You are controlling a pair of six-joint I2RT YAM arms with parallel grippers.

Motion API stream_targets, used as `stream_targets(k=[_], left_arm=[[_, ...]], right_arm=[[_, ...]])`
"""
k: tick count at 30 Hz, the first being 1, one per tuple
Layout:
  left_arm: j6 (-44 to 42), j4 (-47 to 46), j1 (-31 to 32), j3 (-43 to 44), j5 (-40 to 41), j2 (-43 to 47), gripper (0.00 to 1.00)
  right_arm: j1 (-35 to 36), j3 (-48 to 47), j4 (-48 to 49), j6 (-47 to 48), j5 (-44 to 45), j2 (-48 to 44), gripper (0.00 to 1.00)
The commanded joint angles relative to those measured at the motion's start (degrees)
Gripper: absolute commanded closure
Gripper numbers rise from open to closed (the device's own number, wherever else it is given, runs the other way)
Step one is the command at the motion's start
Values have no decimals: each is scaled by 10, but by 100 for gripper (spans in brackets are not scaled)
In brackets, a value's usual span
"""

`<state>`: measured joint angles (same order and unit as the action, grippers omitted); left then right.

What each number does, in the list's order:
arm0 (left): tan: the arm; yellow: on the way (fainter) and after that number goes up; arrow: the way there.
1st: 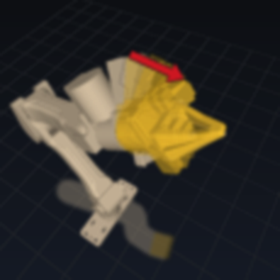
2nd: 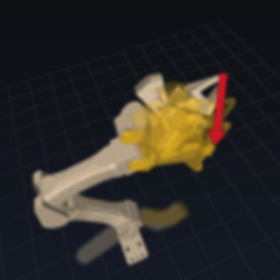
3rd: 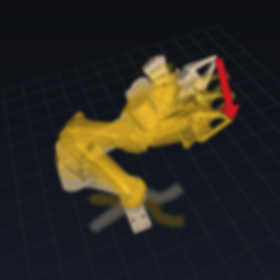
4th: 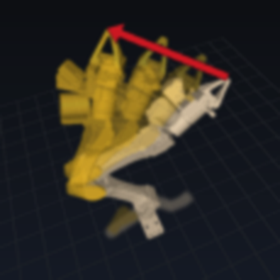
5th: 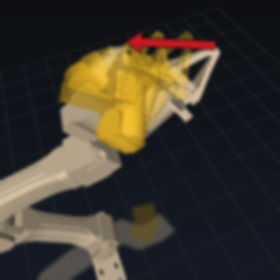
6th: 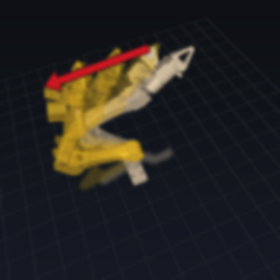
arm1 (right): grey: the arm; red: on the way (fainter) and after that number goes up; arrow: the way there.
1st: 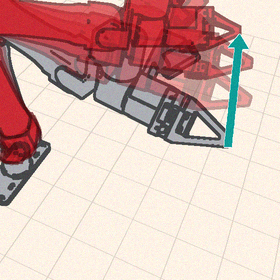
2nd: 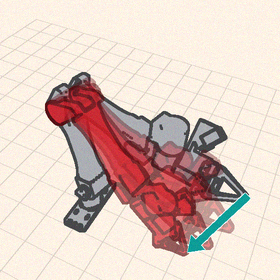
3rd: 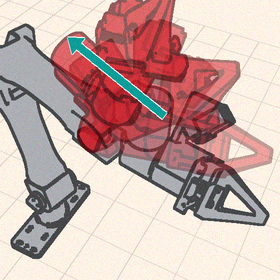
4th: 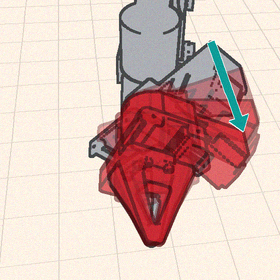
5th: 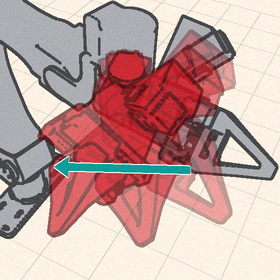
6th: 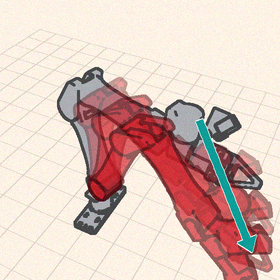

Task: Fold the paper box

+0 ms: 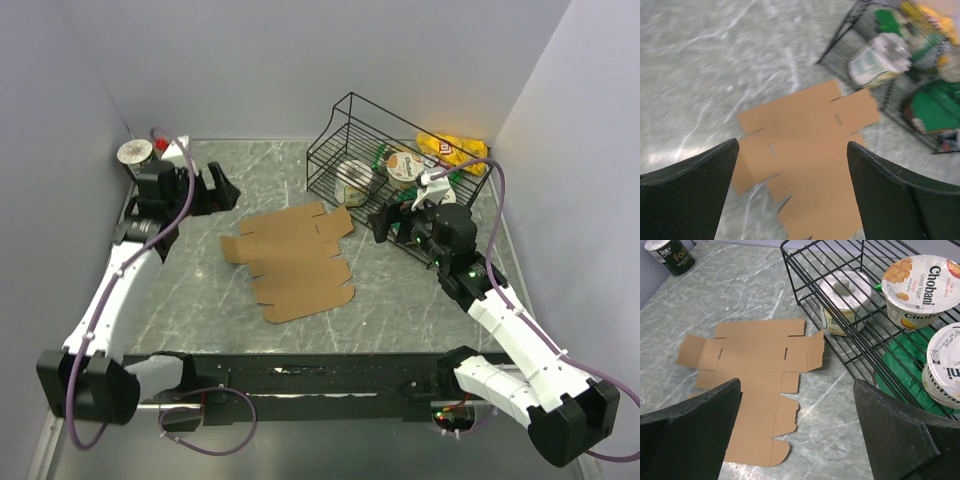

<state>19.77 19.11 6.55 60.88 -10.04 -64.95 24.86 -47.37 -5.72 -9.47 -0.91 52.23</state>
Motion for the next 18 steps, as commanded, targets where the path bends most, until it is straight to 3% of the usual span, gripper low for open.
stream_targets(k=[1,5,6,13,18], left_arm=[[17,-22,-15,78,-123,-68,4],[66,-41,-64,57,-182,-134,4],[71,-43,-101,36,-204,-153,3],[49,-19,-112,-35,-108,-184,4],[50,-20,-112,-67,-135,-227,4]], right_arm=[[-3,-31,12,-9,4,-8,0],[-2,-21,24,-19,-3,-6,0],[-2,-19,25,-19,-5,-5,0],[-2,-21,23,-18,-9,-5,0],[-3,-17,33,-20,-11,-8,0]])
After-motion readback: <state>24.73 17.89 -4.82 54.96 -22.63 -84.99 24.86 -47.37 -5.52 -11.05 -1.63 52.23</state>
